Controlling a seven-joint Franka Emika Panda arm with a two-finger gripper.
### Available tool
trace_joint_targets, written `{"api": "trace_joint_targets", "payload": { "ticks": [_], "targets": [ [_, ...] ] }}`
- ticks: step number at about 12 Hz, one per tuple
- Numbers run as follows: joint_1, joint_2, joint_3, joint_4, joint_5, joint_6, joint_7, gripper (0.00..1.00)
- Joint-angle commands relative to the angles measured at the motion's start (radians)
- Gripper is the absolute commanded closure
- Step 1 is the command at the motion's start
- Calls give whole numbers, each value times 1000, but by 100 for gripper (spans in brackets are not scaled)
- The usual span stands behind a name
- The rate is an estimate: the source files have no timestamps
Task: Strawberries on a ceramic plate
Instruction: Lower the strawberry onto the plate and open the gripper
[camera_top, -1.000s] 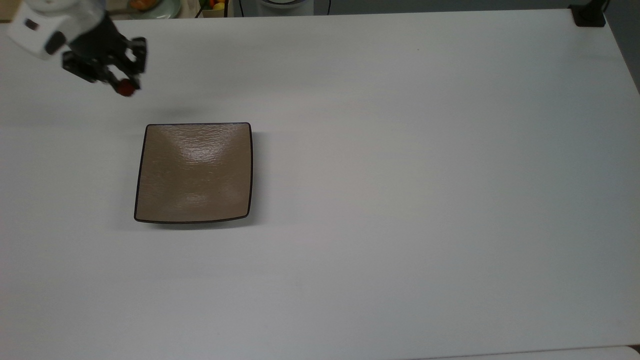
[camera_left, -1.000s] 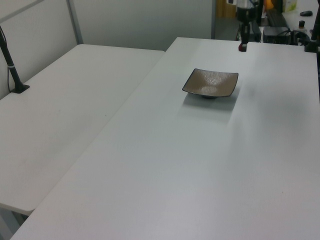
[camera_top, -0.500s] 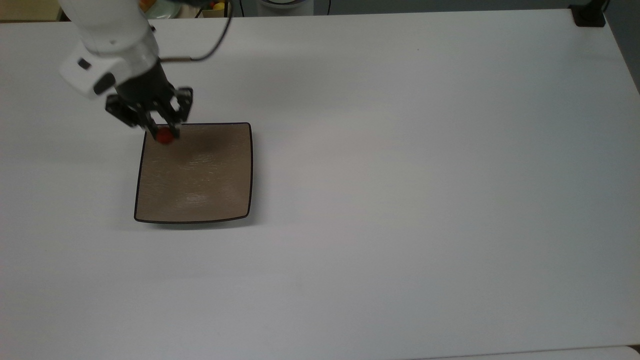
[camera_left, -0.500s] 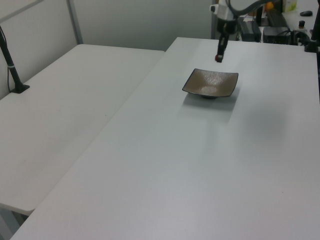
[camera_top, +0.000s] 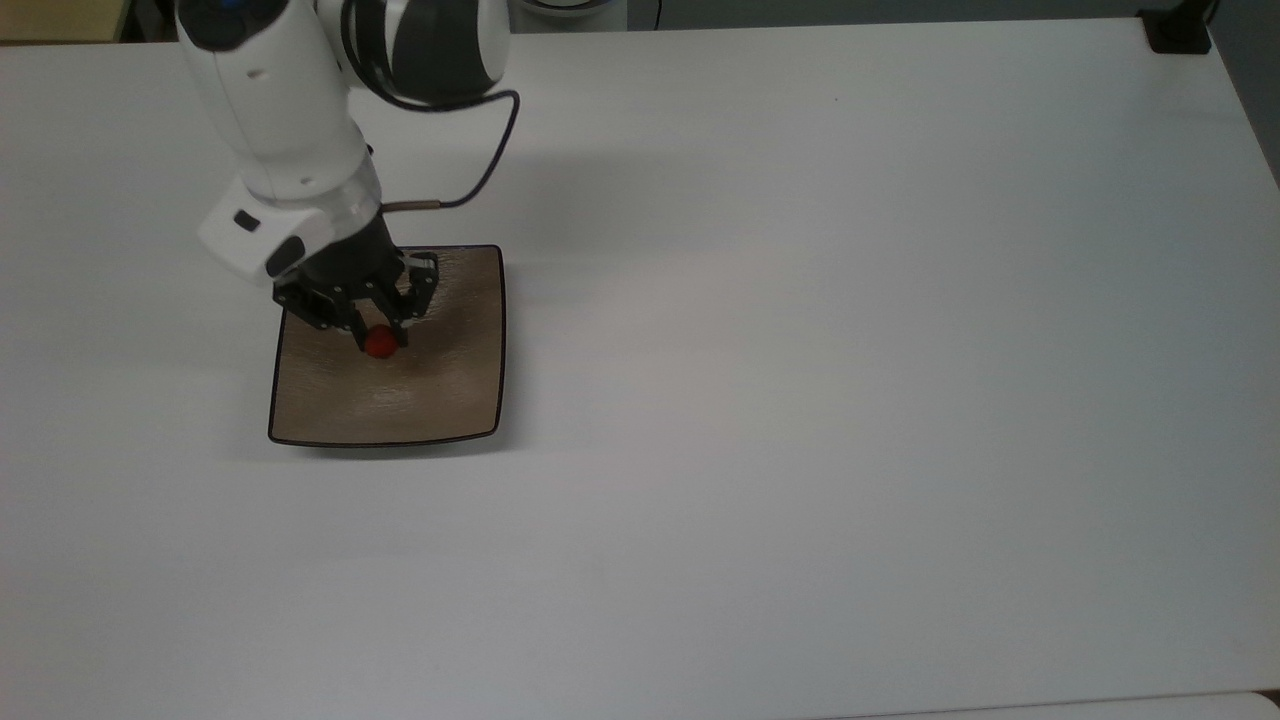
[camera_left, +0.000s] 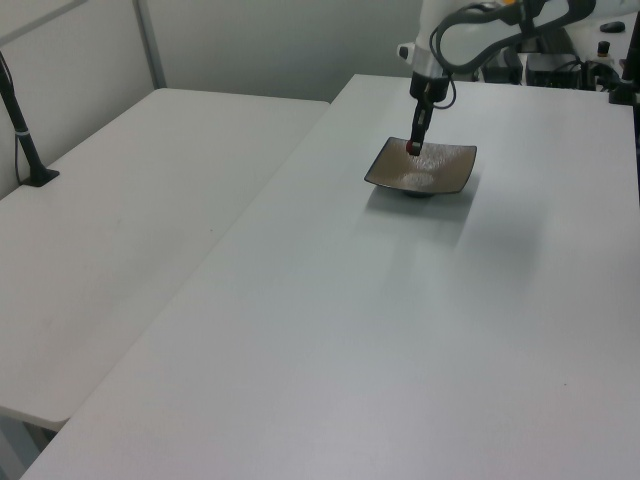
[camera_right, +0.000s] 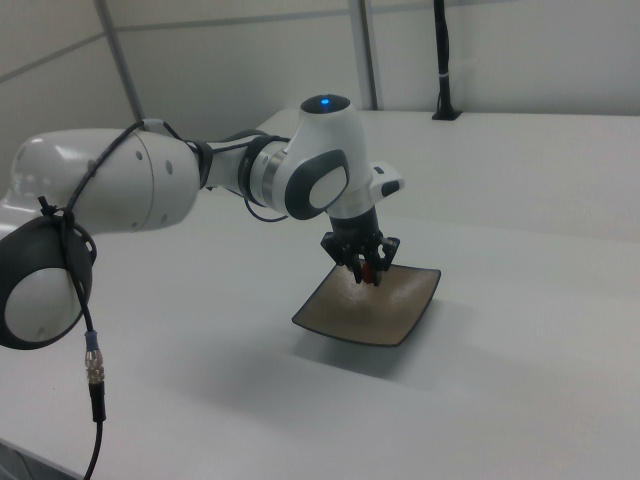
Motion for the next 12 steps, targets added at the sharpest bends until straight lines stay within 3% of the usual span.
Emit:
{"api": "trace_joint_targets", "payload": {
  "ticks": [1, 7, 9, 11, 12],
  "targets": [
    [15, 28, -5, -20, -10, 59, 19, 90],
    [21, 45, -3, -51, -54, 76, 19, 86],
    [21, 45, -3, -53, -59, 73, 17, 79],
    [20, 43, -3, -56, -59, 71, 19, 33],
    [20, 43, -3, -57, -59, 68, 19, 16]
  ]
}}
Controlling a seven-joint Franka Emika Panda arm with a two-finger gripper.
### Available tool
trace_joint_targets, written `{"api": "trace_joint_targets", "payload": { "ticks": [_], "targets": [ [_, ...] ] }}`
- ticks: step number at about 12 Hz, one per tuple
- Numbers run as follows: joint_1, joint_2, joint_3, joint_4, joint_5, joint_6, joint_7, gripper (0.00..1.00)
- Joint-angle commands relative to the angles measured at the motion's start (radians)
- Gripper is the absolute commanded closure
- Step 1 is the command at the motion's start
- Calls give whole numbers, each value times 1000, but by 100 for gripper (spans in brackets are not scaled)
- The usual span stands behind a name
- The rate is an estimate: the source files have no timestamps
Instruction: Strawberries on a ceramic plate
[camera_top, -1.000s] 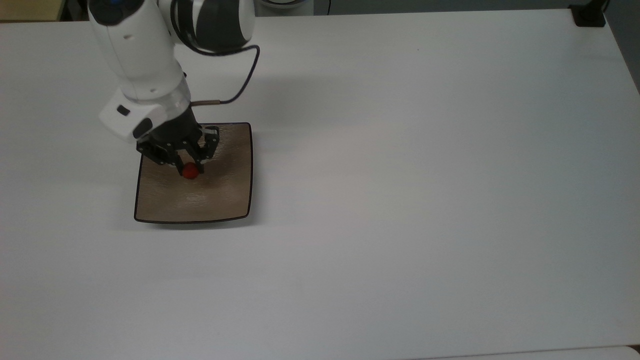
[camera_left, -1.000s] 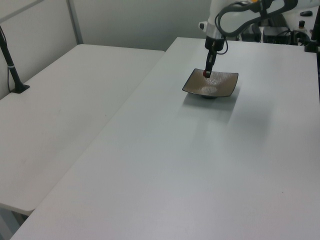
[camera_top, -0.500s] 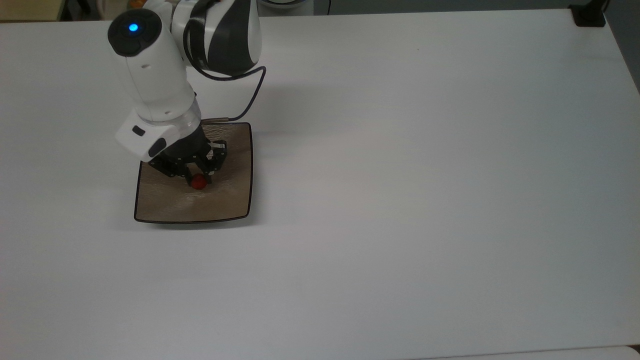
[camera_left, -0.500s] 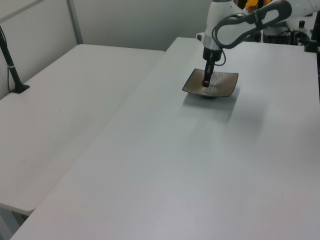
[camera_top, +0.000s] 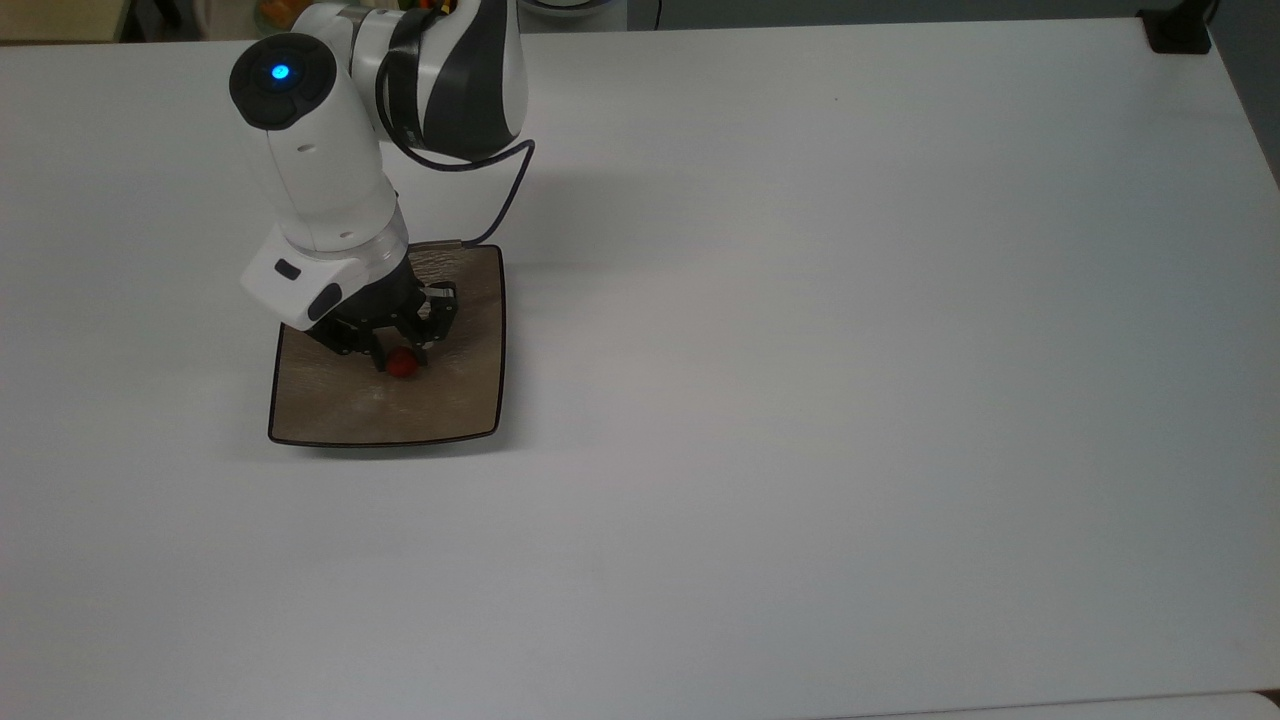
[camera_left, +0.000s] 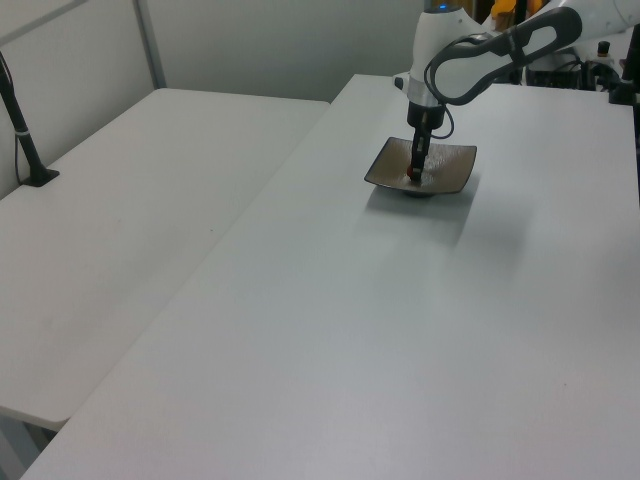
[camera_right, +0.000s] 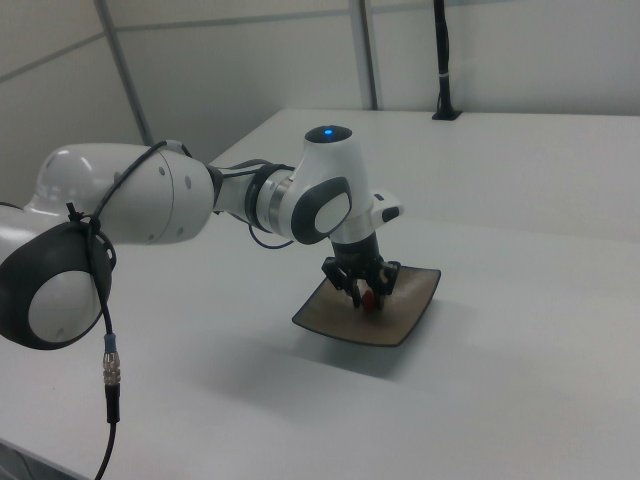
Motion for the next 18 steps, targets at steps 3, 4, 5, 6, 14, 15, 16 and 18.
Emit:
{"api": "trace_joint_targets", "payload": {
  "ticks": [3, 4, 5, 6, 14, 15, 16, 18],
  "targets": [
    [6, -30, -3, -28, -17, 10, 17, 0],
    [6, -40, -3, -25, -15, 9, 19, 0],
    [6, -62, -3, -25, -15, -2, 19, 0],
    [6, -91, -3, -17, -15, -46, 19, 0],
    [30, -402, -6, -2, 0, -514, 28, 0],
    [36, -433, -8, -4, 2, -554, 40, 0],
    [71, -445, -12, -4, 0, -573, 72, 0],
    [110, -461, -17, -5, -1, -590, 200, 0]
  ]
}}
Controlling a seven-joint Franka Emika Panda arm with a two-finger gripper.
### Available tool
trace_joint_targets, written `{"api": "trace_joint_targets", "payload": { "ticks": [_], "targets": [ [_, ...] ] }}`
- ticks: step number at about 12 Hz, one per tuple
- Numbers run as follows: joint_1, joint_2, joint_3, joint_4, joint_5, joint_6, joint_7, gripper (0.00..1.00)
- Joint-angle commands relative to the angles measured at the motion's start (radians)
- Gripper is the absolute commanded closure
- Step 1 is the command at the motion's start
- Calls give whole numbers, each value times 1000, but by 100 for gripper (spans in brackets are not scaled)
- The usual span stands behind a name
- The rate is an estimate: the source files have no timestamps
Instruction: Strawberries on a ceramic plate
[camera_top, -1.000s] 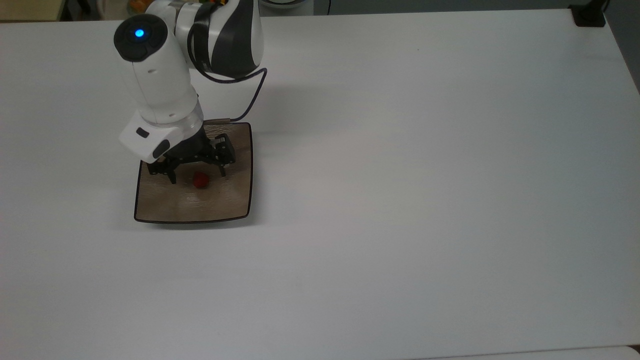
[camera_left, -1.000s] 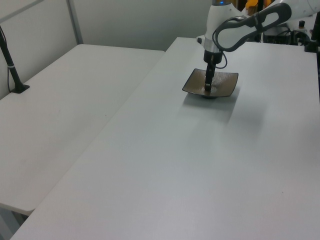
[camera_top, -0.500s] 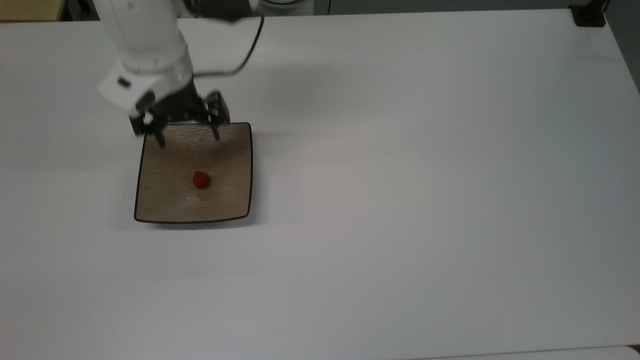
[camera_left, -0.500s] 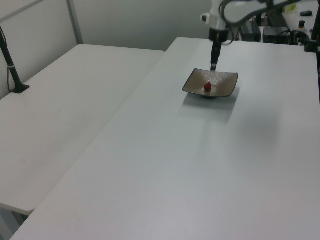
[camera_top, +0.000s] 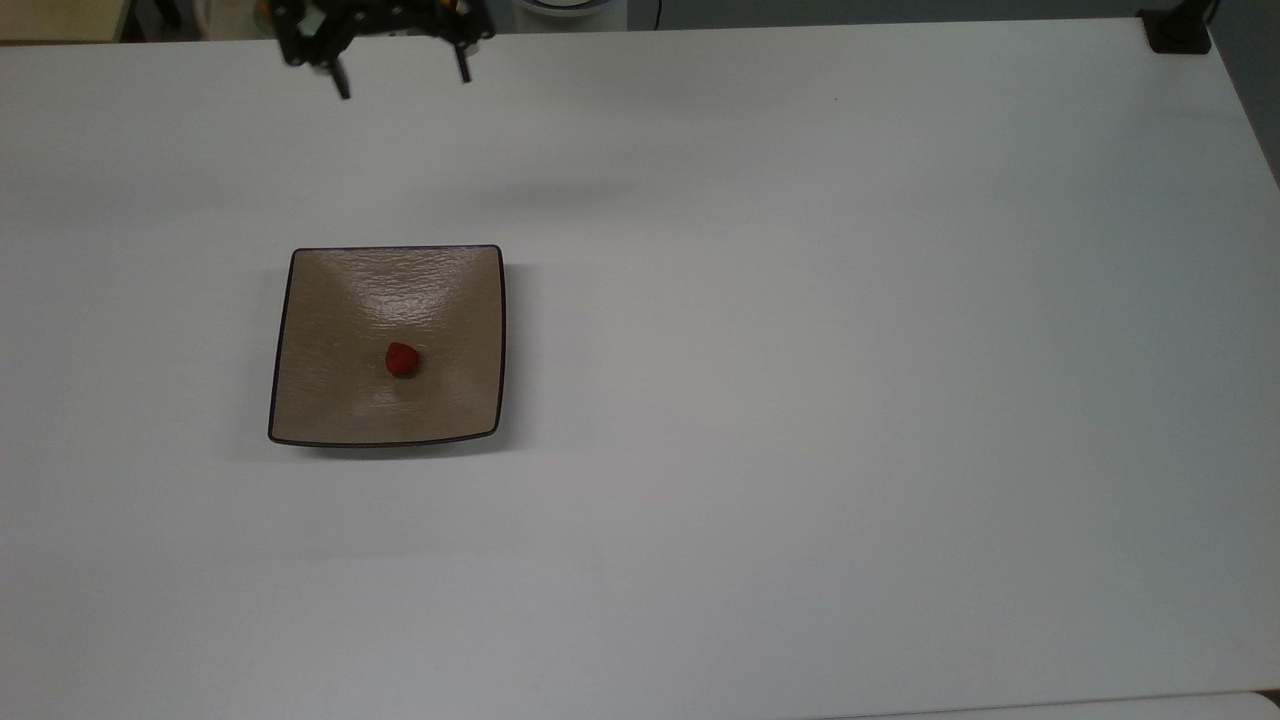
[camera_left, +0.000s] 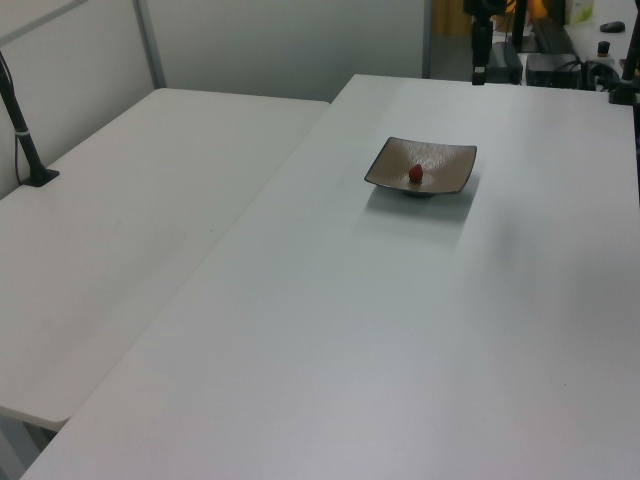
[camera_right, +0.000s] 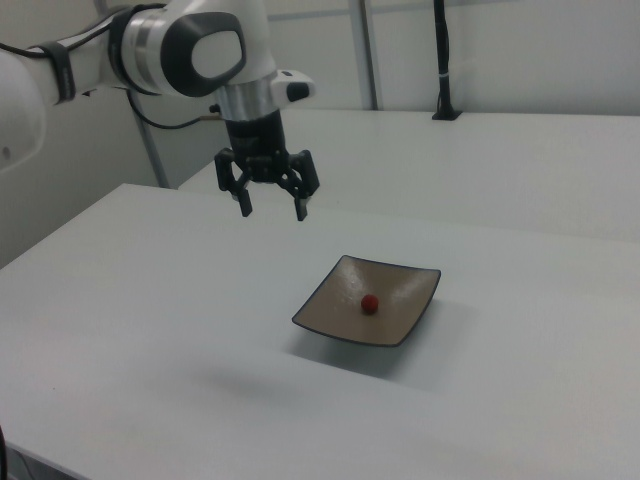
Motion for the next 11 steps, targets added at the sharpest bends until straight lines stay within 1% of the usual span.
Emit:
{"api": "trace_joint_targets", "payload": {
  "ticks": [1, 3, 4, 5, 6, 7, 11],
  "targets": [
    [70, -34, -24, -32, -2, -13, 161, 0],
    [122, -78, -67, -51, 1, -13, 201, 0],
    [139, -98, -78, -64, 4, -4, 224, 0],
    [146, -118, -85, -75, 27, 4, 247, 0],
    [146, -123, -86, -78, 57, 30, 247, 0],
    [146, -124, -86, -83, 64, 48, 247, 0],
    [146, -121, -86, -95, 64, 59, 241, 0]
  ]
}}
